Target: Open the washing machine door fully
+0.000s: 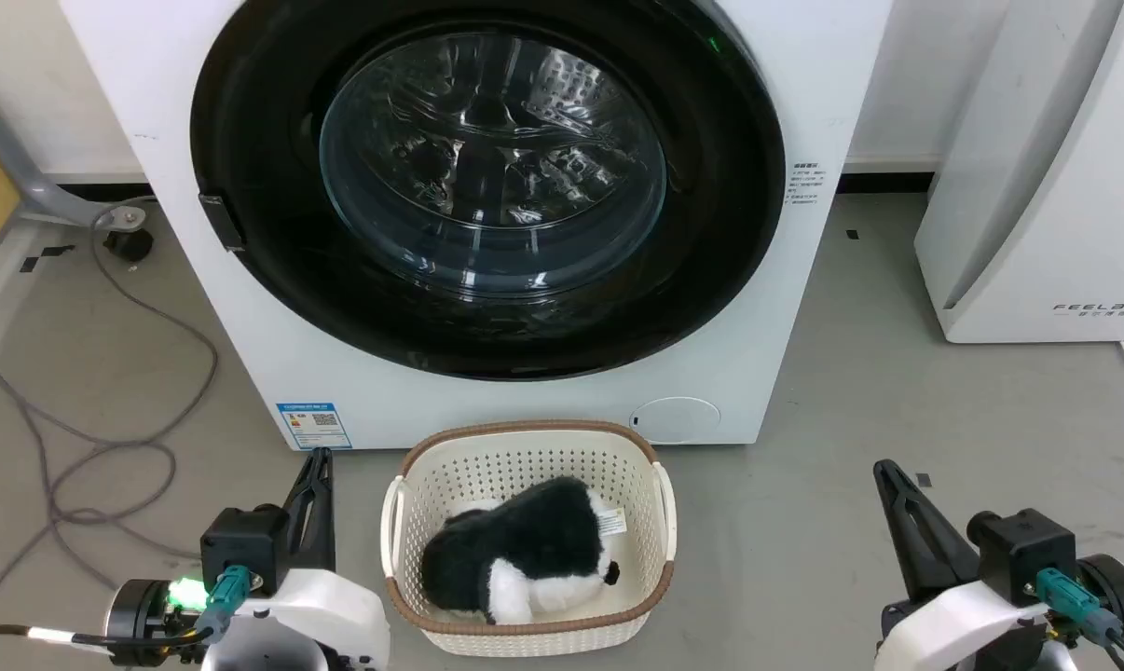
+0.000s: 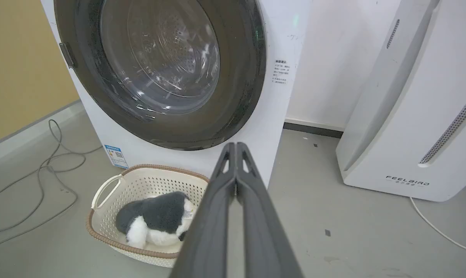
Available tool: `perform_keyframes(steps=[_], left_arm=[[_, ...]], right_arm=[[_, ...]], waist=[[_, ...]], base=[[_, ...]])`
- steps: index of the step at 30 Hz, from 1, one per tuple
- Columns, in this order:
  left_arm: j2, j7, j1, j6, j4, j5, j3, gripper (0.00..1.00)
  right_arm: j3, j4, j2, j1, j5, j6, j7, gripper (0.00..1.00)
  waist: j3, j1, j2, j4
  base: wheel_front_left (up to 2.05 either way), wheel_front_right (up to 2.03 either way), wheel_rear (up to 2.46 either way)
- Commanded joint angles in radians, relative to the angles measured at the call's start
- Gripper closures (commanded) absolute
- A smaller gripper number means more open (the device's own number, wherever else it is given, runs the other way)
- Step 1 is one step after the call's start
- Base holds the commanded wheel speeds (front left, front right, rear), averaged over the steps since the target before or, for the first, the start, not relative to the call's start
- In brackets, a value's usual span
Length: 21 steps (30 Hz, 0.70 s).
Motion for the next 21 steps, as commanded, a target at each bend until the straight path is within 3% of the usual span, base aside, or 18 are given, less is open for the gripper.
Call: perform_keyframes(steps=[1,21], left_arm=[[0.0,0.0,0.014,0.002,-0.005,0.003,0.0,1.0],[0.0,0.0,0.014,0.002,-0.005,0.003,0.0,1.0]], right_arm=[[0.0,0.002,0.0,-0.011,-0.008,0.001,0.0,1.0],[0.0,0.002,0.0,-0.011,-0.008,0.001,0.0,1.0]], waist=[[0.0,0.0,0.0,0.0],[0.0,0.0,0.0,0.0]], base=[[0.0,0.0,0.0],[0.0,0.0,0.0]])
